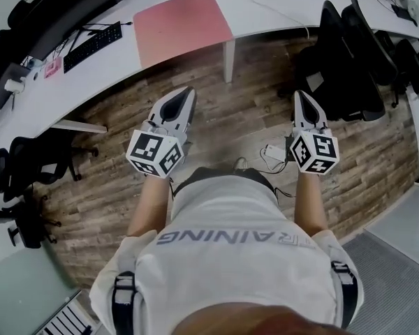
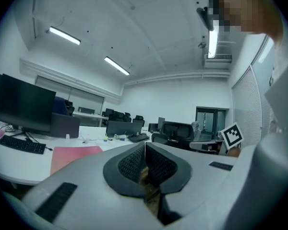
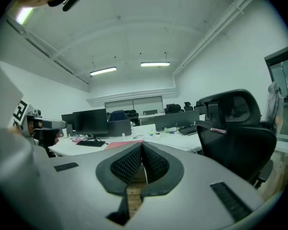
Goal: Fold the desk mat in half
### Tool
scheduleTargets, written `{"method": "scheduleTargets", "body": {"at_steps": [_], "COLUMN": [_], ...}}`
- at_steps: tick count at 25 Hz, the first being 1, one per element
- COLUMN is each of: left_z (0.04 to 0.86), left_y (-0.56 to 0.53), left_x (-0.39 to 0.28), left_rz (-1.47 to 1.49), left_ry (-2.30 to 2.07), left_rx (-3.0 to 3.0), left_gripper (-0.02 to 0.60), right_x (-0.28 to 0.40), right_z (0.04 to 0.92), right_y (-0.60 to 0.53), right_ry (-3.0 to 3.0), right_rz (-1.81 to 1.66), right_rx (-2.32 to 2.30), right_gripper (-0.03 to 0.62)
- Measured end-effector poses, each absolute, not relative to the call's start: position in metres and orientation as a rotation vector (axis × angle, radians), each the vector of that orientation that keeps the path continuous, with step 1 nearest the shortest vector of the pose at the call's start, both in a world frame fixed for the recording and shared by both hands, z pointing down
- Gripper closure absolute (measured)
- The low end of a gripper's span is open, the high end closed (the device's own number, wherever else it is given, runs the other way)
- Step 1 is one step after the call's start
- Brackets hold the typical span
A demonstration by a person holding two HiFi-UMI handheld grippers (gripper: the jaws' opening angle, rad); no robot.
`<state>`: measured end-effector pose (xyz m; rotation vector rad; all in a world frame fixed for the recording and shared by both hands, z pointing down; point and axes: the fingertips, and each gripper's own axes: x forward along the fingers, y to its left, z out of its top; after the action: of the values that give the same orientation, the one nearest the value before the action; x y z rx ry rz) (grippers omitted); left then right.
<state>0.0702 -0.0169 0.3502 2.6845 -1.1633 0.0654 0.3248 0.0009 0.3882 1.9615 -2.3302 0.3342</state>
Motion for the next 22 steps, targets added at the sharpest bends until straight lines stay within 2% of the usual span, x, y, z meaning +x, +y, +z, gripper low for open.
{"method": "scheduleTargets", "body": {"at_steps": [4,9,22], "left_z": [0.351,0.360,0.371], "left_y": [-0.036,-0.061,-0.213], "left_x": [0.094,0.088,-0.008], "left_rz": [0.063,0.099,0.048], "left_ry": [-1.240,-1.309,-1.387], "left_rx": [2.661,2.634,2.600], "left_gripper": [0.551,0.551,0.551], "right_x": [0.340,0.321,0.216], "right_z": [0.392,0.398,0.404], "right_y": [-0.036,-0.079,-0.234], "right_ry": [-2.423,-2.502,-2.502], "right_rz": [0.343,0.393,0.360], "right_rx": [1.856,1.748,1.630], "right_gripper": [0.571,0.571,0.571]}}
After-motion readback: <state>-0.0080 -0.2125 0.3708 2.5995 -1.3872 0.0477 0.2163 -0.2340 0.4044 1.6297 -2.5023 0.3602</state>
